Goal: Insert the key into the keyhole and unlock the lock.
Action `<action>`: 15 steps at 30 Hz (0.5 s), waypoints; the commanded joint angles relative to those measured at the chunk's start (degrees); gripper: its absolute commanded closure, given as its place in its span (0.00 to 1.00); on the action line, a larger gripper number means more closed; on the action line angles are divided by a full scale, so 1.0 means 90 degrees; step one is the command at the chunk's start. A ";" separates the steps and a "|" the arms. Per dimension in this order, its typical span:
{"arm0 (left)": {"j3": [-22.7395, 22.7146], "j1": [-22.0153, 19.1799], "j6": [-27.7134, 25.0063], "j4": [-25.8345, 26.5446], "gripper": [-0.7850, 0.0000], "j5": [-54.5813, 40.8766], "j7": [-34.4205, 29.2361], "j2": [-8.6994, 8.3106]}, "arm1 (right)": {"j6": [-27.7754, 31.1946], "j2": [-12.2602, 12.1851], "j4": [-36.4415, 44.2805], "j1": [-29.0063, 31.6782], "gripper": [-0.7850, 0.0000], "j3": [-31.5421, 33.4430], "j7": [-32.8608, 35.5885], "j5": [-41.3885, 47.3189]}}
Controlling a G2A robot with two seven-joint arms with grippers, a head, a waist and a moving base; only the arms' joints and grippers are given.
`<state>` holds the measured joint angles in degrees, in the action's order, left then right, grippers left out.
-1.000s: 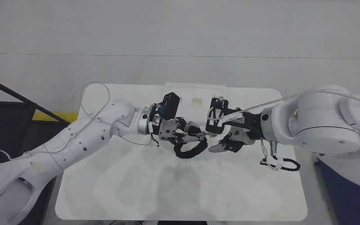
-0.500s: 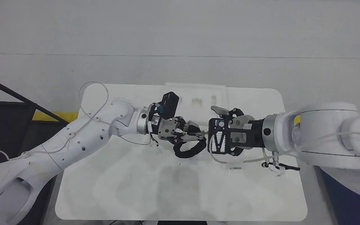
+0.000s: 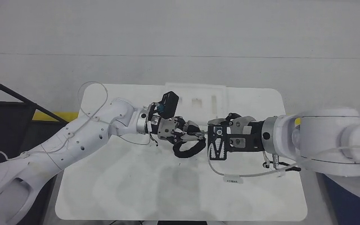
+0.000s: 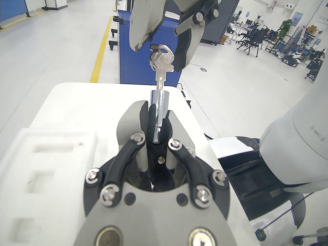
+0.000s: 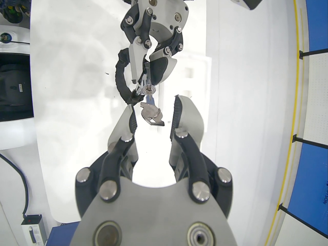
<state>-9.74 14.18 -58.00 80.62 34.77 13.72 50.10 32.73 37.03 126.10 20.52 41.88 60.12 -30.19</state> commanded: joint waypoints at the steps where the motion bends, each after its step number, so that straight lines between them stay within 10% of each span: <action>1: 0.0000 -0.0005 0.0000 -0.0001 1.00 -0.0014 -0.0018 0.0002 | 0.0031 0.0018 0.0021 -0.0017 0.67 -0.0010 0.0011 -0.0056; 10: 0.0000 -0.0018 0.0000 -0.0001 1.00 -0.0054 -0.0042 0.0013 | 0.0192 0.0111 0.0103 -0.0094 0.71 -0.0125 0.0182 -0.0243; 15: 0.0000 -0.0020 0.0000 -0.0002 1.00 -0.0063 -0.0051 0.0018 | 0.0175 0.0139 0.0107 -0.0088 1.00 -0.0119 0.0210 -0.0229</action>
<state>-9.74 14.01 -58.00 80.60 34.19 13.26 50.26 34.31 38.25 127.06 19.71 40.78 61.96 -32.26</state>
